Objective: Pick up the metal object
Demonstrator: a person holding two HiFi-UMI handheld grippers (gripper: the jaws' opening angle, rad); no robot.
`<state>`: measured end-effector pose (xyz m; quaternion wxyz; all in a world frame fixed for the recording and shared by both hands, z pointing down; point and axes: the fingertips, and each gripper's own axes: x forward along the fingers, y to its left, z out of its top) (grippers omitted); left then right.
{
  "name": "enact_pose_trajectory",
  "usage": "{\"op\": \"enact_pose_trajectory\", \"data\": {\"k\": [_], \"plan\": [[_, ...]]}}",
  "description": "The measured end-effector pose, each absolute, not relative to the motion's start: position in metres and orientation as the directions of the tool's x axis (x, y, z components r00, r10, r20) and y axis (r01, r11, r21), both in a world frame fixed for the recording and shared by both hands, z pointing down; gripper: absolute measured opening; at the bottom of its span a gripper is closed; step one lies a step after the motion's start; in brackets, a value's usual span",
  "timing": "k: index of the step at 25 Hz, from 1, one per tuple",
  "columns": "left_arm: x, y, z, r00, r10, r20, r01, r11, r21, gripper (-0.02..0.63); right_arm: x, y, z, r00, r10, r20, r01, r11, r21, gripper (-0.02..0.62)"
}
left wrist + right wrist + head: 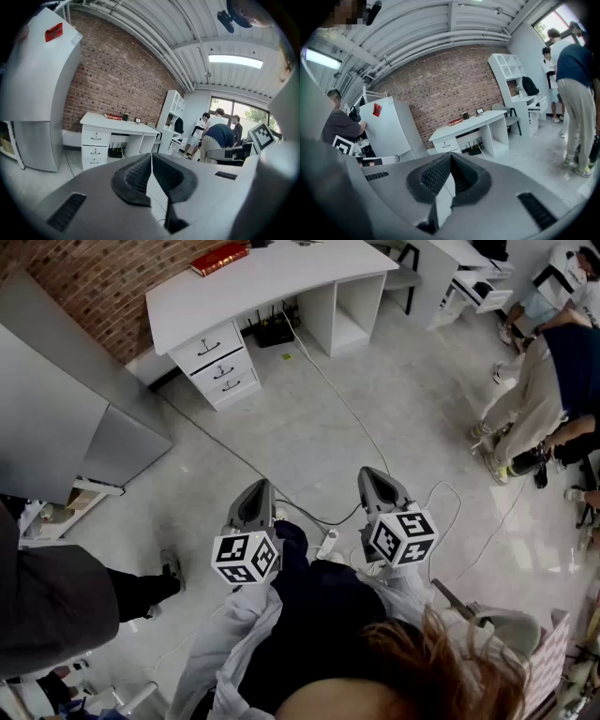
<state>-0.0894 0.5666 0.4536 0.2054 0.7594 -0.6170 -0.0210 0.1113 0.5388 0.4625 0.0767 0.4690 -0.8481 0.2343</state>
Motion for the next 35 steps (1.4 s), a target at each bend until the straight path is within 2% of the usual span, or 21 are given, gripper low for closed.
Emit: {"op": "enact_pose_trajectory", "data": {"k": [16, 21, 35], "plan": [[-0.058, 0.609, 0.447, 0.231, -0.944, 0.235, -0.948, -0.164, 0.273, 0.023, 0.146, 0.586, 0.453, -0.537, -0.791, 0.292, -0.827, 0.428, -0.364, 0.005], [-0.049, 0.608, 0.45, 0.23, -0.944, 0.235, -0.942, -0.155, 0.299, 0.023, 0.159, 0.583, 0.454, -0.516, -0.807, 0.288, -0.847, 0.431, -0.31, 0.005], [-0.062, 0.476, 0.449, 0.289, -0.924, 0.25, -0.937, -0.219, 0.272, 0.023, 0.147, 0.464, 0.454, -0.465, -0.832, 0.301, -0.874, 0.38, -0.302, 0.005]]}}
